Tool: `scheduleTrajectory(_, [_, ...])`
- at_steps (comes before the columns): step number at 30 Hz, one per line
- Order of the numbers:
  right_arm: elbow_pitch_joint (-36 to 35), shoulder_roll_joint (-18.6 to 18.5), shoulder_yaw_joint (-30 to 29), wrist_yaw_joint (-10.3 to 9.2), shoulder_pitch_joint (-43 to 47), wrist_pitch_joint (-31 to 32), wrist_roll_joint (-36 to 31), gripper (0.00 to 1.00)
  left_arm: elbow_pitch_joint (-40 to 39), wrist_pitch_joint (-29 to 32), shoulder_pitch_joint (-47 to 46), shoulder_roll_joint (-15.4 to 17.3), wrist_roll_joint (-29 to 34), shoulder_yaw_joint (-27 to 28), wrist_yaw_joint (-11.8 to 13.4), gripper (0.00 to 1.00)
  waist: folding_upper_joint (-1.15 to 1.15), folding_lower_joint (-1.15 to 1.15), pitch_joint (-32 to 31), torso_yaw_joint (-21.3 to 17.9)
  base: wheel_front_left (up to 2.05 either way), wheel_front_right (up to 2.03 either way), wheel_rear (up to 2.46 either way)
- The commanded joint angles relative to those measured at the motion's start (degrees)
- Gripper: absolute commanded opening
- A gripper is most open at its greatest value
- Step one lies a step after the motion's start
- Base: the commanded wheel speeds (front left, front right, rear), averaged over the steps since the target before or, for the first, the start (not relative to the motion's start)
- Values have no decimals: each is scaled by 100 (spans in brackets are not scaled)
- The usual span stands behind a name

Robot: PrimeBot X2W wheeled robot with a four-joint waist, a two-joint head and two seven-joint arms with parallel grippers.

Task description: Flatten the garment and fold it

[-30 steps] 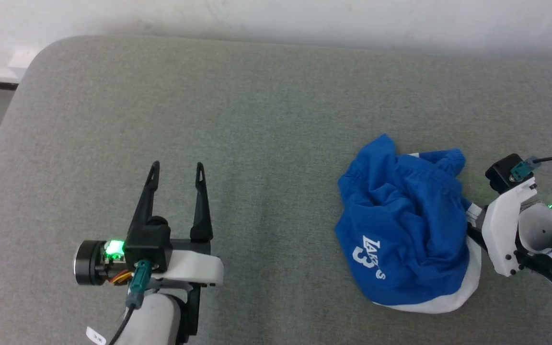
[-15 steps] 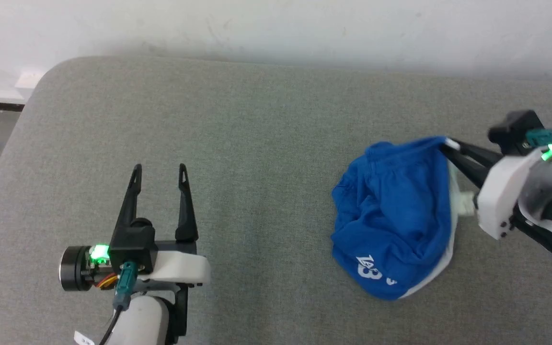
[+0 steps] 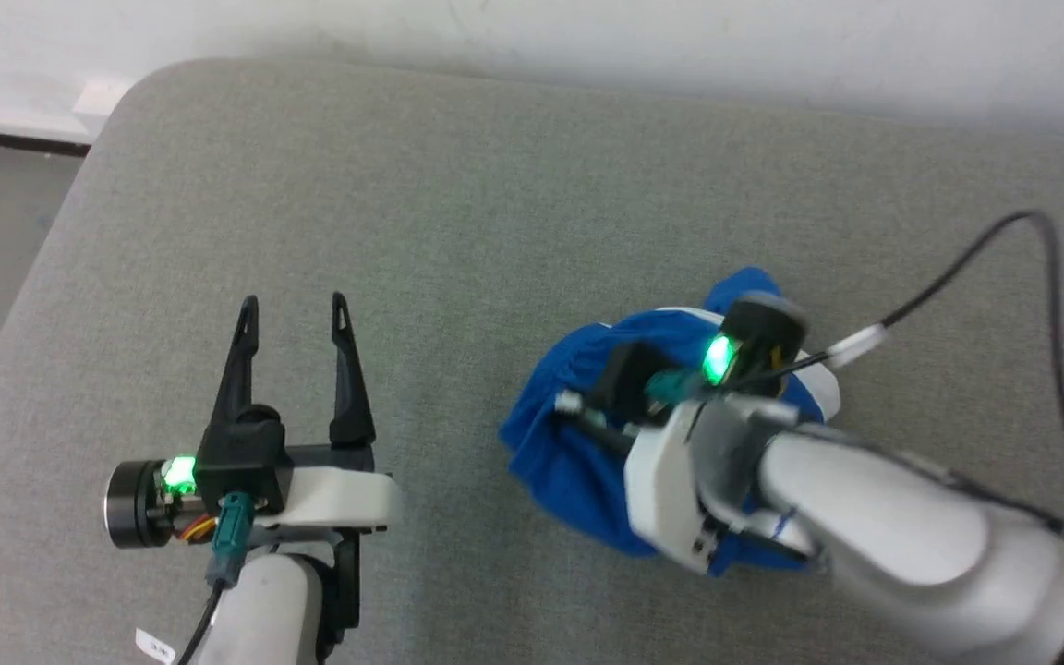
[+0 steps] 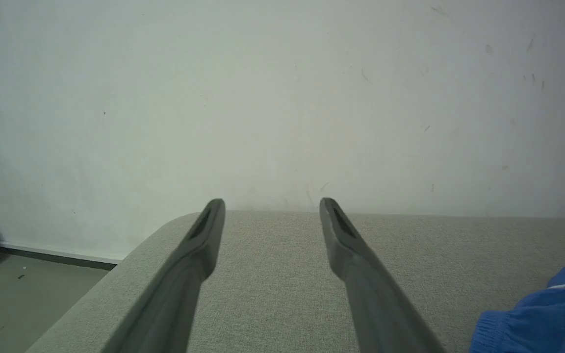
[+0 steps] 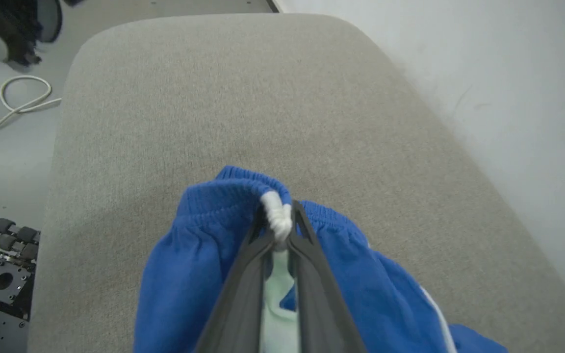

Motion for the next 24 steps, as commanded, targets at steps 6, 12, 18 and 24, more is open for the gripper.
scheduleTrajectory(6, [1324, 576, 1059, -12, 67, 119, 239, 0, 7, -27, -118, -75, 10, 33, 27, 100, 0, -1, 234, 216, 0, 0, 0])
scheduleTrajectory(12, [1417, 685, 1124, -12, 99, -533, 188, 100, 140, -27, 45, -36, 54, 147, 39, 100, 0, -1, -2, -55, 0, 0, 0])
scheduleTrajectory(18, [980, 306, 622, -12, -194, -1619, 85, 100, 221, -27, 286, 91, 88, 237, -10, 100, 0, -1, -453, -422, 0, 0, 0])
scheduleTrajectory(24, [510, -369, -568, -12, -141, -1846, -284, 100, 195, -27, 414, 154, 129, 219, -53, 100, 0, -1, -686, -569, 0, 0, 0])
